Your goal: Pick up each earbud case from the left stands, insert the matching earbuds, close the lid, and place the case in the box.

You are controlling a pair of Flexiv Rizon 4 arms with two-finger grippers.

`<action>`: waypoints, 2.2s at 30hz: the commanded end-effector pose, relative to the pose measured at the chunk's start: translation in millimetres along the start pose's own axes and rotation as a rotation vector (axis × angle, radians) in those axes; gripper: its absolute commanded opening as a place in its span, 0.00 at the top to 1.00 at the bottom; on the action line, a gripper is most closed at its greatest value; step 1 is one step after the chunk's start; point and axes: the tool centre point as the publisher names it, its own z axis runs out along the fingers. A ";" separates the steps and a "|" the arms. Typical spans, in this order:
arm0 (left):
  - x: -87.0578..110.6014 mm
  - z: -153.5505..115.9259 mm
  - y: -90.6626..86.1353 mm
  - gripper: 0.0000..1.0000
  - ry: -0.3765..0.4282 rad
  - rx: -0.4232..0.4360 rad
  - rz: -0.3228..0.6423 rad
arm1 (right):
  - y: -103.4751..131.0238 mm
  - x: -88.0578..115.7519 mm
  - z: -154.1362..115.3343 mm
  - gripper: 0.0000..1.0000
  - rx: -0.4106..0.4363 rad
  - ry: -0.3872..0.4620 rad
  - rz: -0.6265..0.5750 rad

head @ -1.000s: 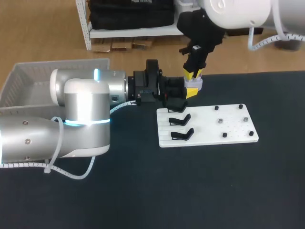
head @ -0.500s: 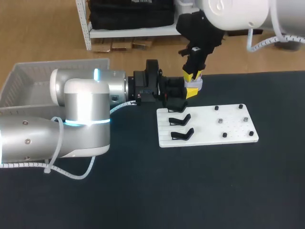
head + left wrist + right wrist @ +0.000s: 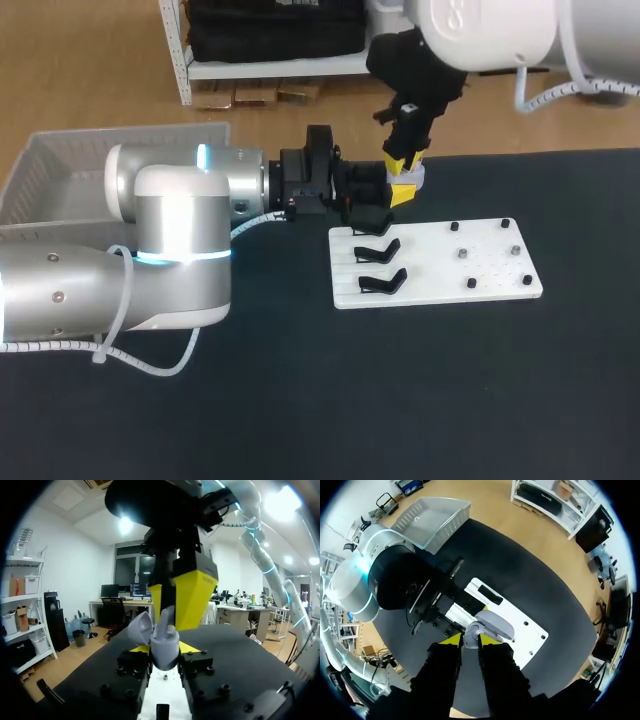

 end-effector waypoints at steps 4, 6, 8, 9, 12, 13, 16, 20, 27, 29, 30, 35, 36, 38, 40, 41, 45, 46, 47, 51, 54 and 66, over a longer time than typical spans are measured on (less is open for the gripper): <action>0.8 0.1 -0.9 1.00 -0.008 -0.006 0.005 | 1.8 2.0 4.0 1.00 0.013 -0.002 0.001; 0.8 0.1 -0.9 1.00 -0.008 -0.006 0.005 | 1.9 1.0 3.6 1.00 0.015 -0.003 0.001; 0.8 0.1 -0.9 1.00 -0.008 -0.006 0.005 | 2.3 0.4 3.3 0.98 0.017 -0.002 0.000; 0.8 0.1 -0.9 1.00 -0.008 -0.006 0.005 | 2.5 0.1 3.2 0.84 0.019 -0.002 -0.002; 0.8 0.1 -0.9 1.00 -0.008 -0.006 0.005 | 2.6 -0.2 3.4 0.69 0.022 0.000 -0.005; 0.8 0.1 -0.9 1.00 -0.008 -0.006 0.005 | 2.5 -0.3 3.5 0.67 0.023 0.001 -0.006; 0.8 0.1 -0.9 1.00 -0.008 -0.006 0.005 | 2.3 -0.1 3.6 0.65 0.024 0.002 -0.006; 0.8 0.1 -0.9 1.00 -0.008 -0.006 0.005 | 2.0 0.5 3.1 0.64 0.024 0.000 -0.004; 0.8 0.1 -0.9 1.00 -0.008 -0.006 0.005 | 1.6 -0.3 2.5 0.63 0.023 -0.003 -0.001; 0.8 0.1 -0.9 1.00 -0.008 -0.006 0.005 | 1.8 -1.0 2.0 0.63 0.024 -0.005 -0.002; 0.8 0.1 -0.9 1.00 -0.008 -0.006 0.005 | 2.1 -1.3 1.7 0.63 0.024 -0.005 -0.003; 0.8 0.1 -0.9 1.00 -0.008 -0.006 0.005 | 2.9 -3.1 0.6 0.64 0.024 -0.007 -0.005; 0.8 0.1 -0.9 1.00 -0.008 -0.006 0.005 | 3.0 -3.5 0.5 0.64 0.024 -0.008 -0.005; 0.8 0.1 -0.9 1.00 -0.008 -0.006 0.005 | 3.1 -3.9 0.5 0.64 0.025 -0.008 -0.006; 0.8 0.1 -0.9 1.00 -0.008 -0.006 0.005 | 3.2 -4.5 0.4 0.64 0.025 -0.008 -0.006; 0.8 0.1 -0.9 1.00 -0.008 -0.006 0.005 | 3.2 -4.8 0.3 0.64 0.025 -0.008 -0.006; 0.8 0.1 -0.9 1.00 -0.008 -0.006 0.005 | 3.0 -5.3 0.3 0.70 0.027 -0.008 -0.005; 0.8 0.1 -0.9 1.00 -0.008 -0.006 0.005 | 3.0 -5.4 0.3 0.70 0.027 -0.008 -0.005; 0.8 0.1 -0.9 1.00 -0.008 -0.006 0.005 | 3.1 -5.4 0.3 0.70 0.027 -0.007 -0.005; 0.8 0.1 -0.9 1.00 -0.008 -0.006 0.005 | 3.3 -5.7 0.3 0.70 0.026 -0.006 -0.004; 0.8 0.1 -0.9 1.00 -0.008 -0.006 0.005 | 3.5 -5.8 0.3 0.74 0.028 -0.006 -0.003; 0.8 0.1 -0.9 1.00 -0.008 -0.006 0.005 | 1.4 -8.4 -0.2 0.95 0.037 -0.004 -0.007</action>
